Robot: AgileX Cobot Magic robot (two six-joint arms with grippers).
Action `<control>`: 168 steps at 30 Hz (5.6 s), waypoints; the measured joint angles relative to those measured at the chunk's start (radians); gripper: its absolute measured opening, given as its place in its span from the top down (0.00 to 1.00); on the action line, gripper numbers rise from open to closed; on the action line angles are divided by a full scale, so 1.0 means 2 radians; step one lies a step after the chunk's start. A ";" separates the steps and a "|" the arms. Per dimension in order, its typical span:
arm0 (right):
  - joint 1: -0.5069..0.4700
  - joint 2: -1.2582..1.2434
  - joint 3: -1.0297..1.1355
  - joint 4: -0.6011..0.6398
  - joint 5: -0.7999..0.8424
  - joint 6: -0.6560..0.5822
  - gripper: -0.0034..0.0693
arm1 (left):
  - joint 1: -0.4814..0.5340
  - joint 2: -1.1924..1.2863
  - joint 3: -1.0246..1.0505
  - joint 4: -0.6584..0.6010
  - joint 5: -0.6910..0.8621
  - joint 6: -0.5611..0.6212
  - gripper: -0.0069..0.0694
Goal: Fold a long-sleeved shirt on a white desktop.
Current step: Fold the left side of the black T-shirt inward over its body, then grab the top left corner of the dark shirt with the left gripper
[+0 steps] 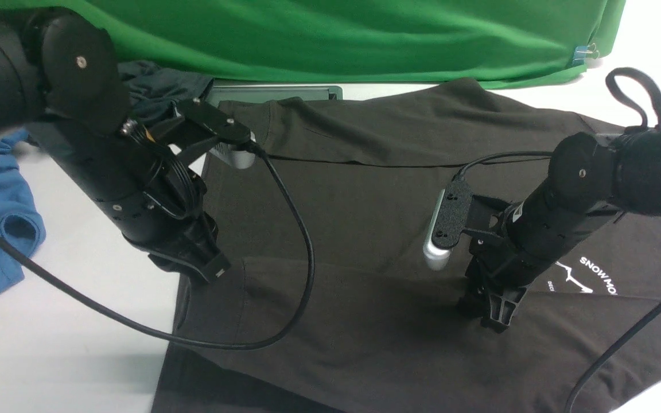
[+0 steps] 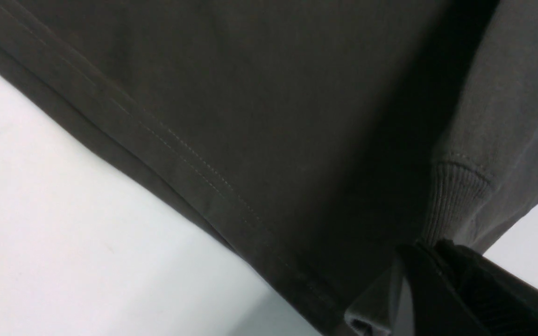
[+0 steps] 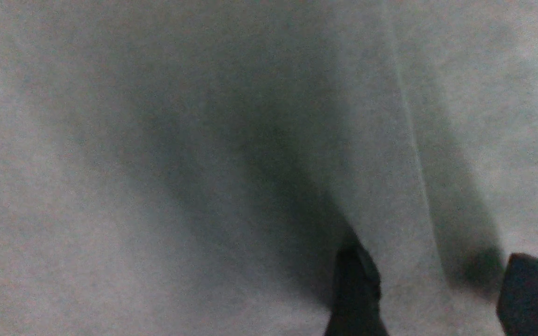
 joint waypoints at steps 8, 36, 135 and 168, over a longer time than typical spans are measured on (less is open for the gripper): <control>0.000 0.004 -0.003 0.009 0.005 0.001 0.47 | 0.000 -0.005 0.000 -0.004 0.002 0.000 0.87; -0.016 -0.044 -0.004 0.004 -0.019 0.079 0.92 | 0.001 -0.005 0.000 0.029 -0.091 -0.003 0.87; 0.075 -0.497 0.130 -0.125 0.035 0.300 0.31 | 0.053 0.265 -0.248 -0.007 -0.203 0.356 0.52; 0.075 -0.493 0.130 -0.125 0.046 0.314 0.31 | 0.053 0.375 -0.279 0.072 -0.358 0.469 0.78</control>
